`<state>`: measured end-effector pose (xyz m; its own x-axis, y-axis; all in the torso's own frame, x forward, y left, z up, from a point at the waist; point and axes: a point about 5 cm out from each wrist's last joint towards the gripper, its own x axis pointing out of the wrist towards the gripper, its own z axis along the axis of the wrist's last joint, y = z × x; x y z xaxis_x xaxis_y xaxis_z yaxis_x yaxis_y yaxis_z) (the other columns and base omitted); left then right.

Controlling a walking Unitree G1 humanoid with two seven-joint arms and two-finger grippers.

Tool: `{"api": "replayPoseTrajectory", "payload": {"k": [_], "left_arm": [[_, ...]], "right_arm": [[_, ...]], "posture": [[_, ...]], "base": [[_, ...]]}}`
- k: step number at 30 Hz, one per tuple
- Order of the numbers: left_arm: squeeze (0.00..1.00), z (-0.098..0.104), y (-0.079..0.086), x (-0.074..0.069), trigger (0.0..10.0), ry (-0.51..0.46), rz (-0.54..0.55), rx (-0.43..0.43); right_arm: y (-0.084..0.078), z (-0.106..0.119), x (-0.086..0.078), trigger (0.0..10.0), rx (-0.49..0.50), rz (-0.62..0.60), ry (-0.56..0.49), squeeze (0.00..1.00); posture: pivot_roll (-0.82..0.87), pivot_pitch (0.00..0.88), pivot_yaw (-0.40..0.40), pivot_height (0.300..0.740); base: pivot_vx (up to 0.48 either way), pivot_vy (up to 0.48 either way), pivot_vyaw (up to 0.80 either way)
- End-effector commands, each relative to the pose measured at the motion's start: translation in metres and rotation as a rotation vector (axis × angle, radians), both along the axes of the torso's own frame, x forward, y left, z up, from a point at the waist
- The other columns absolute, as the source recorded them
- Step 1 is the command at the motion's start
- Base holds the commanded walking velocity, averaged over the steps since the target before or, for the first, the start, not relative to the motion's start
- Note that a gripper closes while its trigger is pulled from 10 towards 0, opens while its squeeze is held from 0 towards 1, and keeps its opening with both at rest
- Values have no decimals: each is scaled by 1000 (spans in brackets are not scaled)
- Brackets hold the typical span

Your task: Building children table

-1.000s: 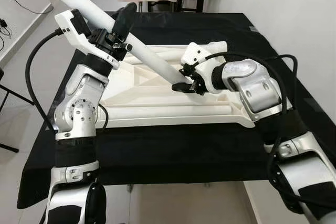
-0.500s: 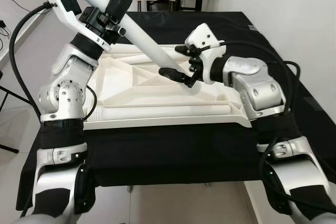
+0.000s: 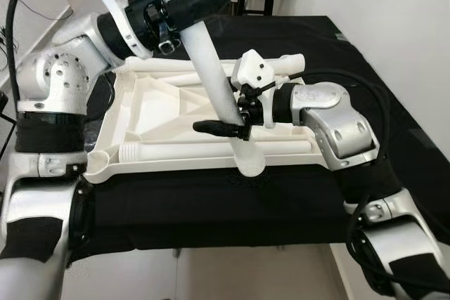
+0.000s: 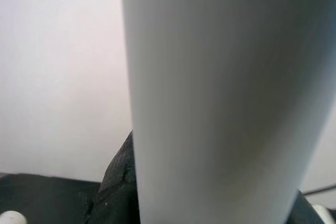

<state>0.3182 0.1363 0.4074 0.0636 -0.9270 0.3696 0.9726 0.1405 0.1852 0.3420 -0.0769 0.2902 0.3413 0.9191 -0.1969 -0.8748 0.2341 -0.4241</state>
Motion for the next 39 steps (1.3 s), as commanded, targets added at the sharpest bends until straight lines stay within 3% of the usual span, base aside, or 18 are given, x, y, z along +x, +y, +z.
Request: {"api": "replayPoseTrajectory", "payload": {"k": [1,8,22,36,38,39], "left_arm": [[0,15,-14,-16,0,-39,-212,20],[0,21,-21,-21,0,-104,-300,98],[0,31,-21,-27,0,-155,-371,96],[0,38,-20,-26,0,-163,-399,60],[0,39,-21,-26,0,-162,-403,58],[0,39,-21,-26,0,-162,-406,57]], "right_arm": [[10,-12,-3,10000,-15,42,37,0],[21,-31,-5,10000,-25,55,141,0],[27,-53,-1,10000,79,-50,297,0],[33,-61,-12,10000,104,-2,230,0],[35,-65,-13,9412,84,4,240,0],[35,-67,-14,4078,72,5,251,0]], "posture": [[7,107,-24,740],[4,97,-23,740],[1,88,-25,740],[-3,90,-20,740],[-3,91,-19,740],[-3,92,-19,740]], "base": [[0,0,0],[0,0,0],[0,0,0],[0,0,0],[0,0,0],[0,0,0]]}}
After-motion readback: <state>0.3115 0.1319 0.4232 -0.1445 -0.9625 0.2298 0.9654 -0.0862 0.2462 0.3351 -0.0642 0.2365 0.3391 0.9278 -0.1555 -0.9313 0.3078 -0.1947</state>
